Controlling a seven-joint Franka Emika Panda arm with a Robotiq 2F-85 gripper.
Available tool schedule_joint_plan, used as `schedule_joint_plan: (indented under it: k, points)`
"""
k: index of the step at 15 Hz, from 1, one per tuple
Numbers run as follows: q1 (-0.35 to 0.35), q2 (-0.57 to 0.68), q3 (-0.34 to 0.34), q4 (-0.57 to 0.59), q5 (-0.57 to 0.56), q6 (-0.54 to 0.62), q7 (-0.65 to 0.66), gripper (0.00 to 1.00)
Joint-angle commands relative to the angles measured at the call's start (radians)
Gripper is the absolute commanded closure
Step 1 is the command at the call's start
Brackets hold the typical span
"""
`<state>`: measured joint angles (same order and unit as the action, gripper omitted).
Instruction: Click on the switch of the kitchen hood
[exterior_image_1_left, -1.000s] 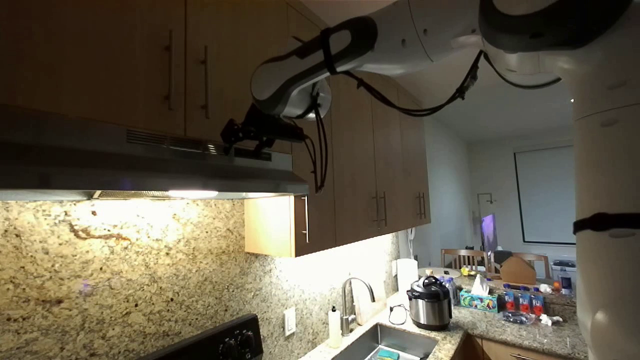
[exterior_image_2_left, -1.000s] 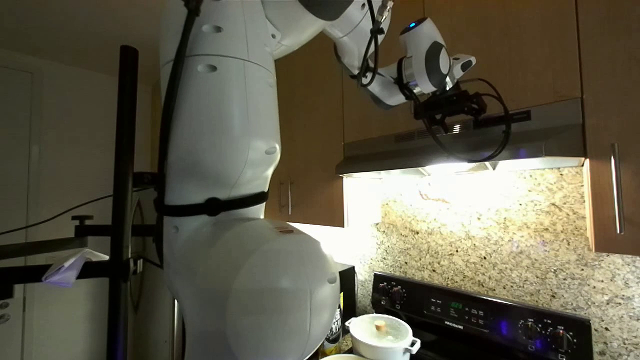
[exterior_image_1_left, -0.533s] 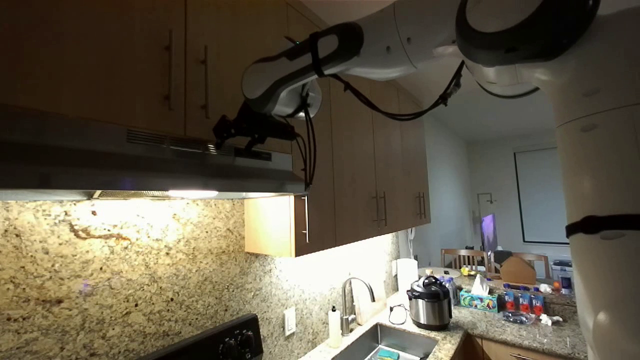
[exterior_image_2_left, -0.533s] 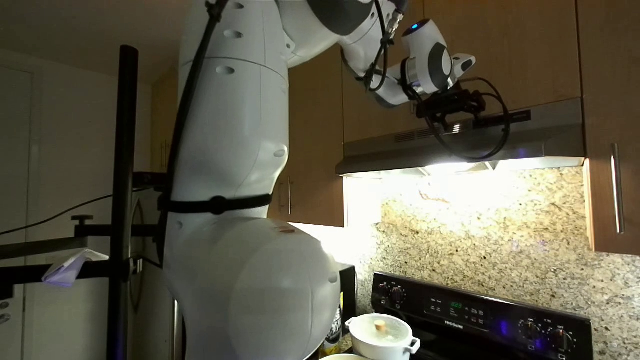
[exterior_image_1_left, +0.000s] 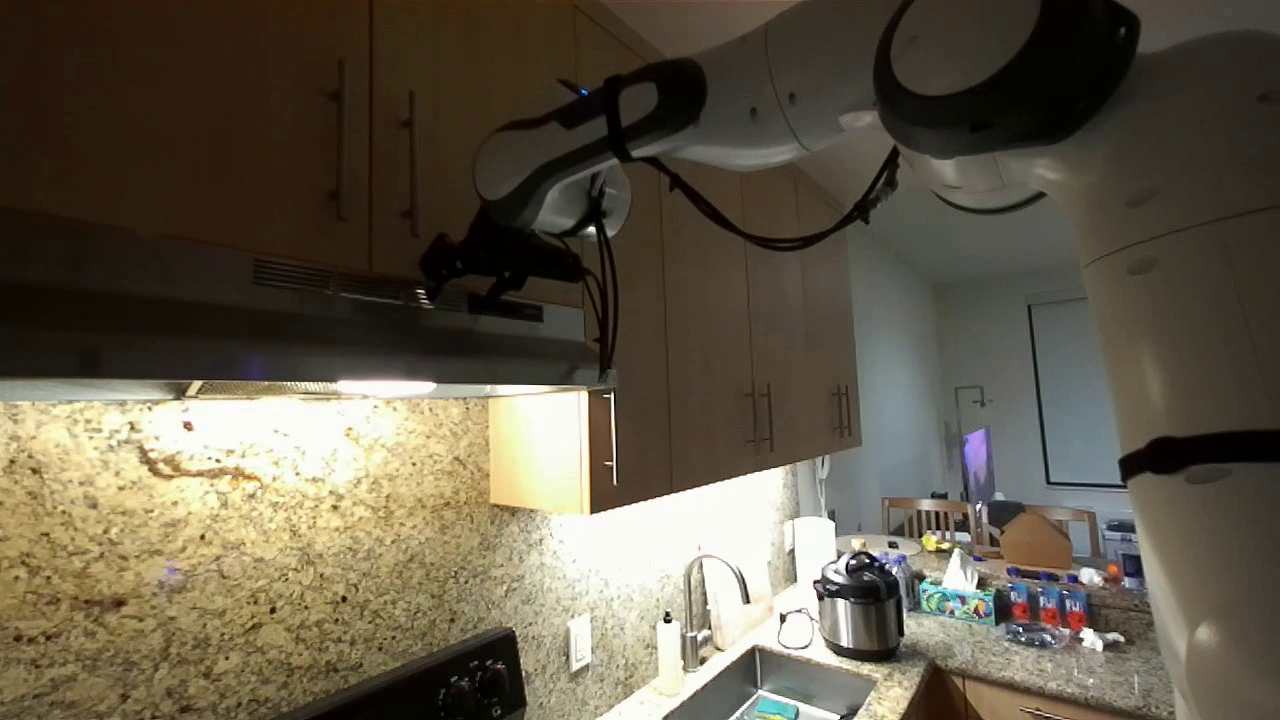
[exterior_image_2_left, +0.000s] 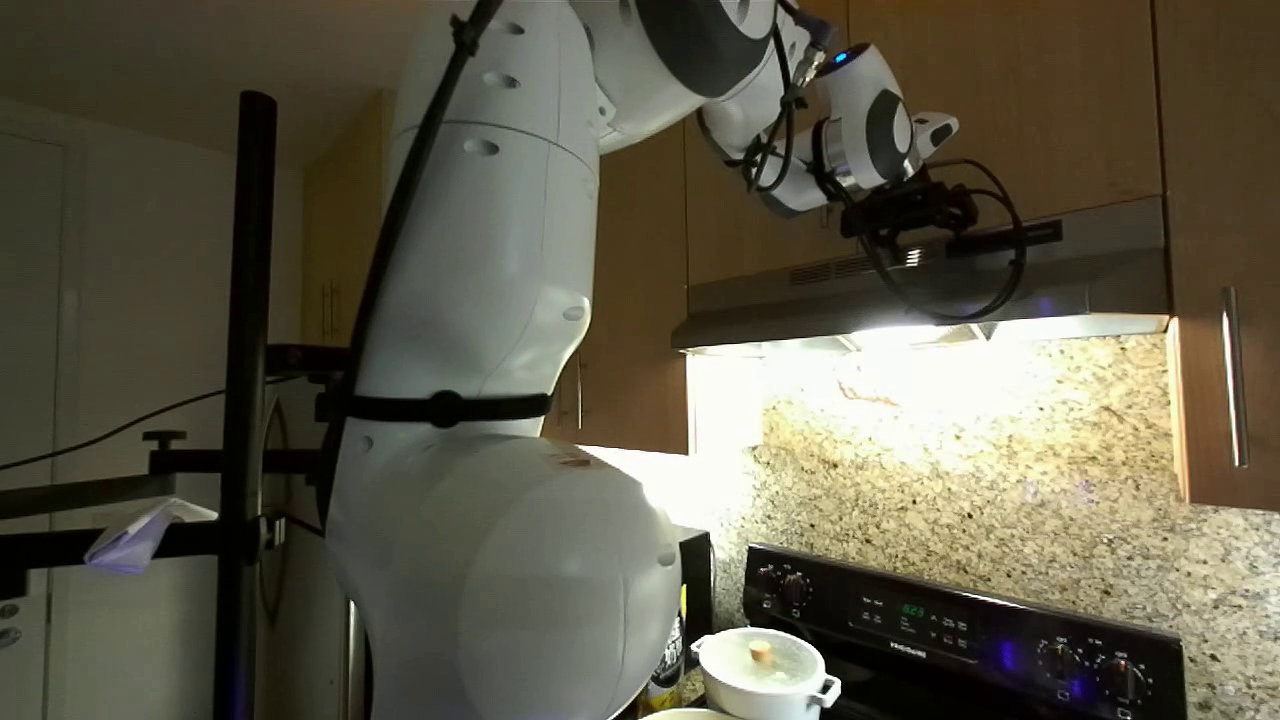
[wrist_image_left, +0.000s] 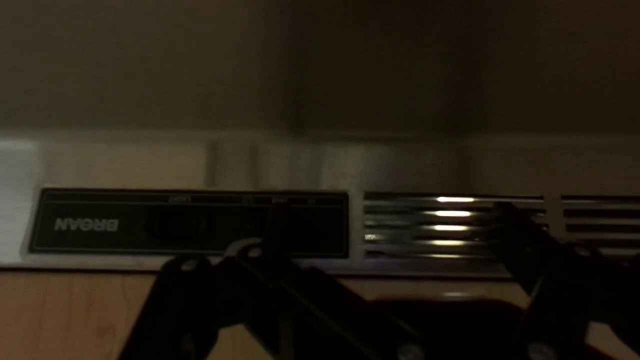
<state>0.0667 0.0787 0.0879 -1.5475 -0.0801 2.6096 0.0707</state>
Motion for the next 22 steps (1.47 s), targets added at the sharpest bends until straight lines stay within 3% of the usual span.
schedule_joint_plan:
  k: [1,7,12,22]
  points:
    - [0.003,0.035,-0.010,0.065,0.006,-0.041,-0.022,0.00]
    - [0.011,0.012,0.011,0.059,0.064,-0.077,-0.067,0.00]
    - [0.004,-0.079,0.041,0.017,0.130,0.029,-0.141,0.00]
    - [-0.016,-0.265,0.026,-0.107,0.054,0.049,-0.050,0.00]
